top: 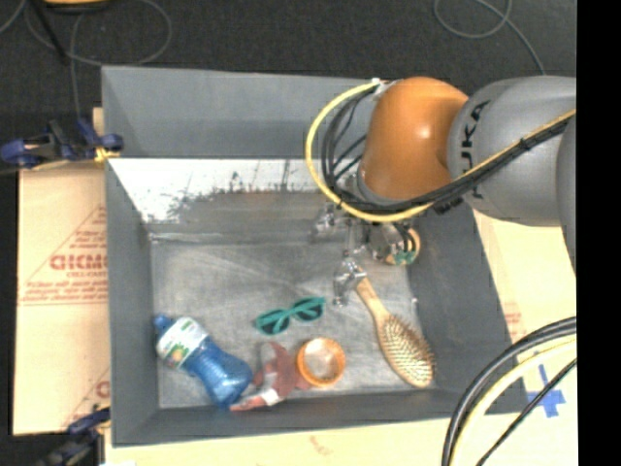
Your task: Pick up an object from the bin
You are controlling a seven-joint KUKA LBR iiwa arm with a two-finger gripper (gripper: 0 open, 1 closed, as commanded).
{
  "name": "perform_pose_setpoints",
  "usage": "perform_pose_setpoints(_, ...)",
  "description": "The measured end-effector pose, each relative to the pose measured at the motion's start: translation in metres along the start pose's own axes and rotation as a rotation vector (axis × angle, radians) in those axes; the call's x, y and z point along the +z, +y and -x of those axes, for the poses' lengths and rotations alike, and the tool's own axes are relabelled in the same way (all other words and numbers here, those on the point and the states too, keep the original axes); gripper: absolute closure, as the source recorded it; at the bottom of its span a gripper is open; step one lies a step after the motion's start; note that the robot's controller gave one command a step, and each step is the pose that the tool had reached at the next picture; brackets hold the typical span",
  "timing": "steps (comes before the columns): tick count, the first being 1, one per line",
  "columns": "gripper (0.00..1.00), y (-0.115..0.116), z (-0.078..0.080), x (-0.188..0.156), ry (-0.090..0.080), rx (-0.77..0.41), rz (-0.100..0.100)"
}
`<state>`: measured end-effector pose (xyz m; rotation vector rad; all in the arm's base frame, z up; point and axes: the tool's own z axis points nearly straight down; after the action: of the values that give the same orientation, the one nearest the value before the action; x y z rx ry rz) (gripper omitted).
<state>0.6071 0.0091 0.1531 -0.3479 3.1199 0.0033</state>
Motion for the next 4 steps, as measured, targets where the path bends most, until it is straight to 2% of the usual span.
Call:
perform_pose_setpoints(2,0.00,0.000,0.000,0.001,-0.006,0.006,-0.003)
perform_pose_setpoints(3,1.00,0.018,0.004,0.078,-0.005,-0.119,-0.004)
perform_pose_setpoints(4,0.00,0.018,0.004,0.079,-0.005,-0.119,-0.004)
